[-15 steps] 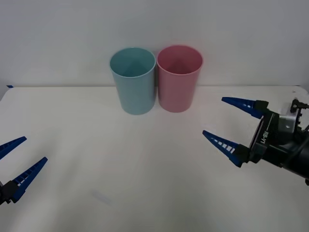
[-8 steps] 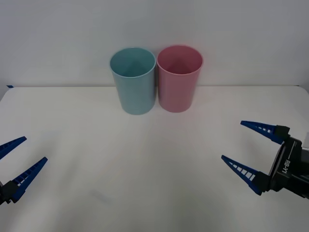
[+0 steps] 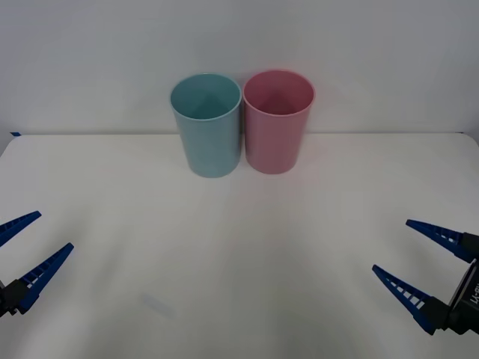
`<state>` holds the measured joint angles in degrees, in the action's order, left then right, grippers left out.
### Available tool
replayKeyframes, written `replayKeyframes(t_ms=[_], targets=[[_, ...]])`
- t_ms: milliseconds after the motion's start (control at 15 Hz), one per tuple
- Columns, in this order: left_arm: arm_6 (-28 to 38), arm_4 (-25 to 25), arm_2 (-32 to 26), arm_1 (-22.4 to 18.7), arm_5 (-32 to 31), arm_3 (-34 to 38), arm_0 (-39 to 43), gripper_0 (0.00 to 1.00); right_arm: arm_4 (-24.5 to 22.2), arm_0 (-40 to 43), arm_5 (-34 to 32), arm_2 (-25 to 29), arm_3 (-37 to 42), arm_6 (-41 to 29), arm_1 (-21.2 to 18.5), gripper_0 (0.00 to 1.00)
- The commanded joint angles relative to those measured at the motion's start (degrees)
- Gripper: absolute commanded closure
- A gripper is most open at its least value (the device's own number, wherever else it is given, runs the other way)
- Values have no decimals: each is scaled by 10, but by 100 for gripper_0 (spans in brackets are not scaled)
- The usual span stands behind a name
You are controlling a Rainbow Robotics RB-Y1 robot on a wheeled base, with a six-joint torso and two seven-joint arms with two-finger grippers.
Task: Grasp the object on the table and drop it into the matching bin: aluminum can to the light blue bin, PET bottle to the pink bin.
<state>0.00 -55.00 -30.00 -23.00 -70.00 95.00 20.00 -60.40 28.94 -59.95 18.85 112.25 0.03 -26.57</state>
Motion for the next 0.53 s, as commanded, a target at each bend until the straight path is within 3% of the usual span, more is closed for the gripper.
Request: replayKeyframes(t_ms=[67,533], targets=[[0,0,0,0,0,0,0,0,1,23,5,6,0,-6,3,0],[0,0,0,0,0,0,0,0,-1,39,9,7,0,-5,3,0]])
